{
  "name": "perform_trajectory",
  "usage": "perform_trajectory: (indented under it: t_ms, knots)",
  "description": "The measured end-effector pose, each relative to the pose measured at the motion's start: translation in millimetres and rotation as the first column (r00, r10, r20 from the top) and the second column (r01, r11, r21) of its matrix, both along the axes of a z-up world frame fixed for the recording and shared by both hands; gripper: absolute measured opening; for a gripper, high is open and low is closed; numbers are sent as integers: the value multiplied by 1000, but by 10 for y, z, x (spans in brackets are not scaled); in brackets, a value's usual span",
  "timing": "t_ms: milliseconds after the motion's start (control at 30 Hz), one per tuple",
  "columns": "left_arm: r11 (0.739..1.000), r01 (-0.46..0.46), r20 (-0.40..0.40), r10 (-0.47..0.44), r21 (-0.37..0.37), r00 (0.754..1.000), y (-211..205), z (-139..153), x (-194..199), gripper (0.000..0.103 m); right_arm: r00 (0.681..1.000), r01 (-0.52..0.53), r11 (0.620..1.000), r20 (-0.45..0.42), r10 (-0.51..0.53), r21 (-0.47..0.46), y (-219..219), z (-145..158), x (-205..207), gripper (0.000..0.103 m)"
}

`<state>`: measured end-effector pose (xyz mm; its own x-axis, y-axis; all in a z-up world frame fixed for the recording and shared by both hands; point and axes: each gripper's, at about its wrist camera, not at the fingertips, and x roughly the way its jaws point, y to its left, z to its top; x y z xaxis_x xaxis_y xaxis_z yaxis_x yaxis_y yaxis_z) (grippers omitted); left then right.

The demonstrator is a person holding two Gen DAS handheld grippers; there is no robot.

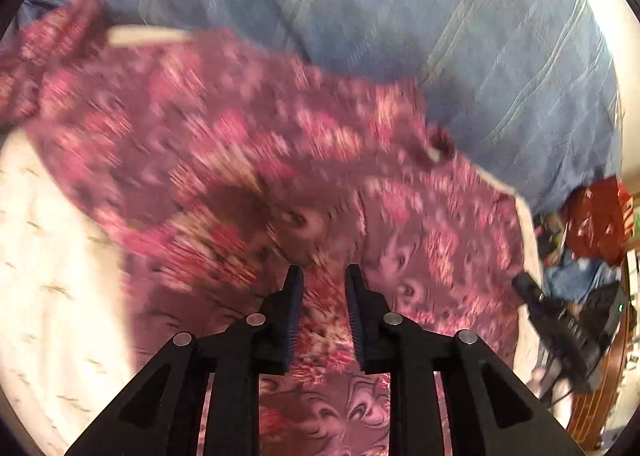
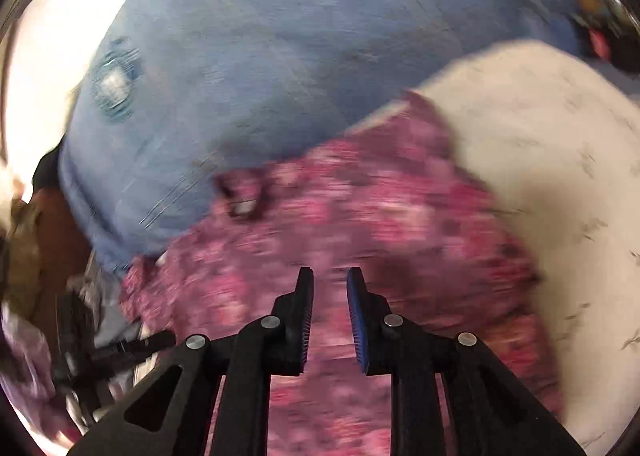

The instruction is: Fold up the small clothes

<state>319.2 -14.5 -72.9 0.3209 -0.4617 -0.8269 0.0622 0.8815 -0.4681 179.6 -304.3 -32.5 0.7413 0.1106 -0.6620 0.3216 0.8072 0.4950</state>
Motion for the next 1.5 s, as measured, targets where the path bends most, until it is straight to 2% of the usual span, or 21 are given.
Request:
perform_trajectory:
  t_ms: [67,133,167,233,267,300,367,467,533,567,700,800,867,900,967,1067,1167,1233,1367,1500]
  knots:
    - [999,-49,35,48,18,998,272,157,27,29,998,-60,998,7,60,-16,258,-12,149,24]
    - [993,-114,31,114,22,993,623,229,80,45,994,-108,994,-6,108,-8,509,-98,325,25]
    - [989,-147,25,146,23,989,793,298,38,48,992,-128,992,-16,127,-1,599,-164,414,25]
    - [975,-221,14,221,30,975,1251,325,77,49,982,-171,985,-77,170,0,850,-395,565,30]
    - [966,-256,9,256,38,967,1436,334,91,49,981,-172,985,-87,171,-7,914,-495,550,36]
    - [956,-291,3,291,41,957,1629,326,107,49,990,-141,987,17,142,-81,990,-503,447,35]
    - [932,-361,-16,362,31,932,2025,308,166,49,989,-147,984,15,149,-100,1031,-517,411,37]
    - [904,-426,-36,427,40,903,2476,278,354,50,988,-151,987,36,153,-51,988,-535,389,38]
    - [900,-432,-21,434,65,901,2601,299,452,52,987,-150,988,56,151,-19,944,-551,366,38]
    - [904,-418,-12,421,90,907,2640,312,513,53,987,-150,989,61,150,-14,918,-546,364,38]
    - [904,-391,-3,397,173,918,2586,224,715,54,986,-151,989,75,150,2,898,-524,355,38]
    - [907,-384,-54,398,171,916,2534,-20,876,51,985,-152,988,81,151,12,897,-522,361,38]
    - [912,-387,-108,402,137,909,2564,-172,948,12,985,-152,988,80,151,7,900,-518,358,38]
    - [915,-388,-144,401,113,905,2580,-243,961,6,985,-152,988,80,151,7,906,-524,368,38]
    - [904,-417,-145,427,92,893,2616,-259,931,6,985,-152,988,83,151,11,897,-524,357,38]
    - [902,-429,-130,431,41,893,2638,-93,823,6,985,-152,988,89,150,16,895,-528,351,38]
    - [906,-423,-87,419,-27,904,2577,272,631,6,984,-152,988,94,149,22,892,-534,348,38]
    - [912,-409,-48,407,-43,912,2508,501,502,6,984,-152,988,96,149,24,890,-536,349,38]
    - [927,-353,-6,355,-128,935,2141,938,256,6,984,-152,988,103,148,33,878,-545,346,38]
    - [940,-270,10,278,-208,960,1646,1164,103,6,983,-153,987,109,148,40,861,-547,333,38]
